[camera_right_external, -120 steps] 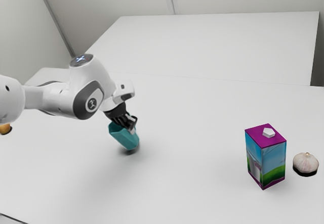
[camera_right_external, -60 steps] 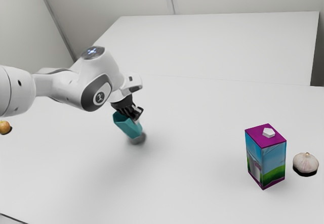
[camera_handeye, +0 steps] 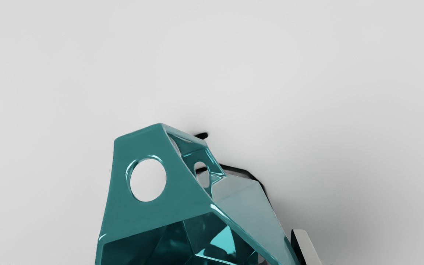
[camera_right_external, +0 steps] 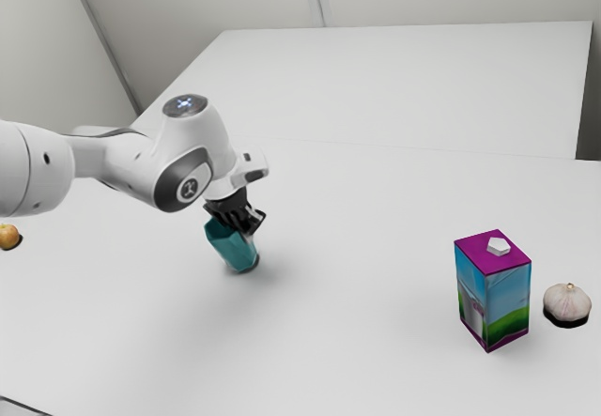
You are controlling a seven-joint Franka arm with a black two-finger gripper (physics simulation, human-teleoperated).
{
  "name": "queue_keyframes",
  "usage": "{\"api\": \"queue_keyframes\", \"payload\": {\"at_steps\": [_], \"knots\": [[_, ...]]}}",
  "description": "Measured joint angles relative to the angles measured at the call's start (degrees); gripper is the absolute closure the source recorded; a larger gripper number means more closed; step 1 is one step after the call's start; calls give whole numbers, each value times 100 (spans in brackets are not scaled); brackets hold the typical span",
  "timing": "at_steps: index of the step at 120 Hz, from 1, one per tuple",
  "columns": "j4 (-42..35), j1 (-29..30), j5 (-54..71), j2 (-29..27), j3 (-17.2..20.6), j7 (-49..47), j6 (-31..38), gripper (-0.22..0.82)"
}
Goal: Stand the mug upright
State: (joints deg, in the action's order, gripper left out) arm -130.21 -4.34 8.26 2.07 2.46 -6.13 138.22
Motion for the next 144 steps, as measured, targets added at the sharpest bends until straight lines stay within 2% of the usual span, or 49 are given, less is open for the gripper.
{"api": "queue_keyframes", "payload": {"at_steps": [9,27,36,56,71,86,97,116,125,137,144], "knots": [[2,-21,-2,6,5,-54,-2,75],[2,-48,-51,8,16,-81,-19,42],[2,-50,-64,-7,17,-93,-27,30],[3,-29,-93,-289,17,-113,-55,14],[112,-1,-126,-409,33,-123,-92,8],[1316,4,-266,49,57,-27,-726,4],[1897,-35,-631,-195,5,159,-1408,3],[2803,-351,-906,-375,-442,514,-2653,1],[3138,-549,-957,-253,-822,702,-3108,1],[3314,-778,-988,-212,-1311,925,-3564,1],[3395,-776,-995,-241,-1457,1042,-3750,0]]}}
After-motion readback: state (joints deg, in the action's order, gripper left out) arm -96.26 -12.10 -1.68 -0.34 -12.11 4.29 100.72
